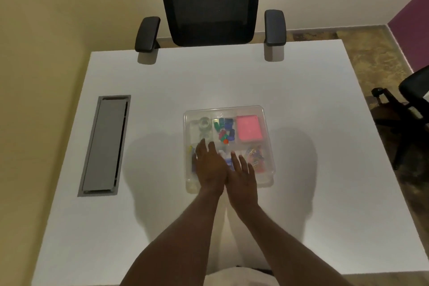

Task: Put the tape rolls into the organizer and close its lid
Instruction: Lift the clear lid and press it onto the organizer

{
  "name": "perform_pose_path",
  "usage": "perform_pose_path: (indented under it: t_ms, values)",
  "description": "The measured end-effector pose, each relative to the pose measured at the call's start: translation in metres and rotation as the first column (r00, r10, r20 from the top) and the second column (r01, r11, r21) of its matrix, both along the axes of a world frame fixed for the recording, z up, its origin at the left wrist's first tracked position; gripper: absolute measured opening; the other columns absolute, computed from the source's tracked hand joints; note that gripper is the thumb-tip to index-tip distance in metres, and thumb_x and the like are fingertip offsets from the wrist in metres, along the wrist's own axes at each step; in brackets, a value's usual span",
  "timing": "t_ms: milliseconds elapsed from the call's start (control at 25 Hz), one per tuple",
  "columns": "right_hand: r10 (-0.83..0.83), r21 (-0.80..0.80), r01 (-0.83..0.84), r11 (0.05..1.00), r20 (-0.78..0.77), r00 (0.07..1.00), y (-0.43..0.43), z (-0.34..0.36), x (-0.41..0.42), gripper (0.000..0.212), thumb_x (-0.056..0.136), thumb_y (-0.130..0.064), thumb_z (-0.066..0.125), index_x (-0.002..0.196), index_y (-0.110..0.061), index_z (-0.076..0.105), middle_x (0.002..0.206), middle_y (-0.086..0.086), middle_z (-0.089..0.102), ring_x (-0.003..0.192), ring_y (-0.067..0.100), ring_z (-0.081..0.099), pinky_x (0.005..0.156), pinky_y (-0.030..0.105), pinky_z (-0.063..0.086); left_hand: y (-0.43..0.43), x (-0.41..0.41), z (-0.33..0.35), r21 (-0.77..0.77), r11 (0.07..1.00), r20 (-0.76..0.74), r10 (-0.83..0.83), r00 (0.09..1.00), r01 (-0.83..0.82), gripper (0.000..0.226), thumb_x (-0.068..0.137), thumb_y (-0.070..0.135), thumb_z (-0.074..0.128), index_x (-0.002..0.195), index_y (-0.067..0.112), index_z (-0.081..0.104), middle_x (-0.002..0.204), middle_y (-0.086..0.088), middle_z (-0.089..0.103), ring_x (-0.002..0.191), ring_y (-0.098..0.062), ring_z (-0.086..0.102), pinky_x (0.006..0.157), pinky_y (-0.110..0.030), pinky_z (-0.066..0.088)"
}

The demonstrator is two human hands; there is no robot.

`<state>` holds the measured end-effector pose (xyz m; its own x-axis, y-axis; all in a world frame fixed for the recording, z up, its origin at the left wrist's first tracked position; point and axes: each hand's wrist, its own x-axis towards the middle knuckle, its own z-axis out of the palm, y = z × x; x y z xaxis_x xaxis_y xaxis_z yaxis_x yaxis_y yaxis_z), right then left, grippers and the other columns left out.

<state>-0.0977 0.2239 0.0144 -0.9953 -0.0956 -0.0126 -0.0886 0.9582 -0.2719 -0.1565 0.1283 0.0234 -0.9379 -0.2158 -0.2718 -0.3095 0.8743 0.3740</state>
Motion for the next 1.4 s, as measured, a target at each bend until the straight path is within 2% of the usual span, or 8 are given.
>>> perform_pose_path:
  t_ms: [120,240,400,640,880,1080,1240,1400]
  values:
    - [0.018,0.052,-0.021,0.998,0.054,0.998,0.000,-0.002,-0.001,0.053,0.089,-0.034,0.074,0.139,-0.023,0.062,0.148,0.012,0.056,0.137,0.035,0.054,0.107,0.055,0.049,-0.026,0.039,-0.004,-0.029,0.963,-0.007,0.269,0.963,-0.269,0.054,0.103,0.040,0.063,0.147,0.010,0.053,0.152,-0.017,0.054,0.142,-0.036,0.053,0.116,-0.052,0.043]
    - [-0.010,0.039,0.005,0.999,0.123,0.992,-0.001,-0.006,-0.001,0.050,0.098,-0.034,0.062,0.146,-0.026,0.053,0.157,0.010,0.045,0.145,0.035,0.044,0.115,0.055,0.041,-0.041,0.063,-0.014,0.229,0.773,0.121,0.580,0.806,-0.591,0.048,0.104,0.041,0.062,0.132,0.003,0.052,0.128,-0.020,0.064,0.119,-0.041,0.065,0.099,-0.052,0.054]
    - [-0.011,0.035,0.004,0.999,0.201,0.979,-0.001,-0.008,-0.003,0.049,0.104,-0.035,0.049,0.153,-0.029,0.042,0.165,0.008,0.032,0.153,0.033,0.028,0.123,0.054,0.028,-0.047,0.073,-0.021,0.550,0.492,0.341,0.605,0.719,-0.675,0.048,0.108,0.049,0.051,0.110,0.002,0.058,0.107,-0.022,0.069,0.101,-0.040,0.070,0.094,-0.056,0.061]
    - [-0.008,0.037,-0.001,0.999,0.237,0.971,0.000,-0.006,-0.004,0.051,0.105,-0.038,0.047,0.154,-0.033,0.038,0.167,0.005,0.028,0.155,0.031,0.025,0.126,0.051,0.023,-0.051,0.074,-0.022,0.676,0.249,0.449,0.607,0.656,-0.694,0.040,0.110,0.046,0.051,0.098,0.009,0.059,0.096,-0.016,0.062,0.088,-0.031,0.059,0.082,-0.046,0.052]
    - [-0.012,0.028,0.005,1.000,0.248,0.969,-0.001,0.001,-0.006,0.051,0.102,-0.037,0.054,0.152,-0.032,0.044,0.163,0.006,0.035,0.152,0.033,0.032,0.125,0.053,0.025,-0.047,0.069,-0.017,0.363,0.693,0.079,0.643,0.762,-0.623,0.047,0.102,0.037,0.066,0.133,0.002,0.057,0.131,-0.020,0.058,0.125,-0.039,0.057,0.100,-0.053,0.053]
    - [0.029,0.129,-0.055,0.990,0.194,0.981,-0.009,0.011,-0.008,0.056,0.079,-0.031,0.085,0.131,-0.018,0.069,0.140,0.017,0.062,0.129,0.040,0.060,0.107,0.056,0.048,-0.075,0.016,-0.008,0.193,0.933,-0.070,0.323,0.944,-0.305,0.054,0.107,0.035,0.057,0.156,0.015,0.048,0.161,-0.012,0.045,0.150,-0.031,0.043,0.119,-0.050,0.041]
    - [0.086,0.125,-0.109,0.986,0.174,0.981,-0.026,0.020,-0.036,0.064,0.075,-0.035,0.088,0.131,-0.010,0.067,0.140,0.021,0.061,0.130,0.038,0.059,0.103,0.052,0.054,-0.090,-0.053,0.004,0.204,0.973,-0.077,0.130,0.988,-0.112,0.052,0.109,0.034,0.052,0.159,0.016,0.047,0.165,-0.007,0.042,0.154,-0.027,0.038,0.125,-0.046,0.035]
    - [0.149,0.093,-0.184,0.979,0.294,0.944,-0.047,0.019,-0.060,0.077,0.091,-0.043,0.069,0.157,-0.025,0.035,0.167,0.015,0.023,0.154,0.039,0.023,0.121,0.057,0.027,-0.097,-0.106,0.009,0.379,0.885,-0.016,0.299,0.954,-0.272,0.051,0.110,0.029,0.053,0.156,0.007,0.050,0.156,-0.016,0.053,0.148,-0.031,0.047,0.124,-0.041,0.036]
